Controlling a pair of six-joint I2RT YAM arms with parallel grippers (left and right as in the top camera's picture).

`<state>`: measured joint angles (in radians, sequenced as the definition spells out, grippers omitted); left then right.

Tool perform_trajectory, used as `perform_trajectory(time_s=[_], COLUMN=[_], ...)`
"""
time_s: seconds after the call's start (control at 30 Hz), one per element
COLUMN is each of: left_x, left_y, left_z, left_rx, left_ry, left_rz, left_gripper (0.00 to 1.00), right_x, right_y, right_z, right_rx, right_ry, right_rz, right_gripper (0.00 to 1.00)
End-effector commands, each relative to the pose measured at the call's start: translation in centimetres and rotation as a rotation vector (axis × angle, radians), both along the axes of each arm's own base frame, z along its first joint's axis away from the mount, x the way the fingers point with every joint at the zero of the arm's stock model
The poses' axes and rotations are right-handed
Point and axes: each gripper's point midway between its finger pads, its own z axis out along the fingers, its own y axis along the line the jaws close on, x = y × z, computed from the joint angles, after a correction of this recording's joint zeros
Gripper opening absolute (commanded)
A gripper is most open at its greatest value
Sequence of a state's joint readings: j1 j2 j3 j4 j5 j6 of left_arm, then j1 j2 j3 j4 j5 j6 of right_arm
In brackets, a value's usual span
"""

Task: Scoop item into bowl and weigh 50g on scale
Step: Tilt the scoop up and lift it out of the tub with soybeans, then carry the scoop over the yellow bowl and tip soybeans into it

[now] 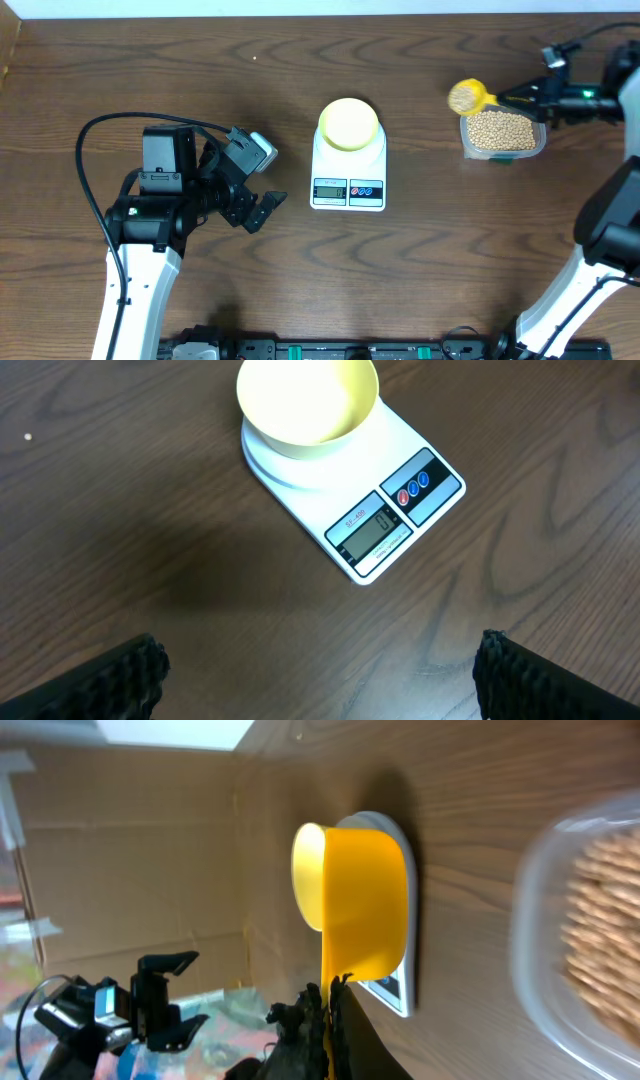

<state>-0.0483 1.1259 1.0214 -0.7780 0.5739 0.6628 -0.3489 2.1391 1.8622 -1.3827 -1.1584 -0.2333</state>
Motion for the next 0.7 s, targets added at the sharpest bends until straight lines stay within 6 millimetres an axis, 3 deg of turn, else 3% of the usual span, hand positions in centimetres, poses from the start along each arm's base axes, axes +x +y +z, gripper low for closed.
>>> perform_trajectory(time_s=[0.0, 0.37, 0.67], left_x=[-0.1, -0.1, -0.1], left_y=[-0.1, -0.1, -0.1], left_z=[-0.2, -0.2, -0.2], left_rx=[-0.004, -0.004, -0.004], left_ry=[0.003, 0.003, 0.003], left_rz=[-0.013, -0.013, -0.013], left_gripper=[0.99, 0.99, 1.0], right_x=[0.6, 1.2, 1.0], right_y=[3.1, 12.0, 16.0], right_z=[0.7, 0.8, -1.3], right_rx=[0.091, 0.092, -0.047], right_ry=[0.043, 0.071, 0.092], right_rz=[0.023, 0.161, 0.207], right_gripper=[0.01, 0.01, 0.01])
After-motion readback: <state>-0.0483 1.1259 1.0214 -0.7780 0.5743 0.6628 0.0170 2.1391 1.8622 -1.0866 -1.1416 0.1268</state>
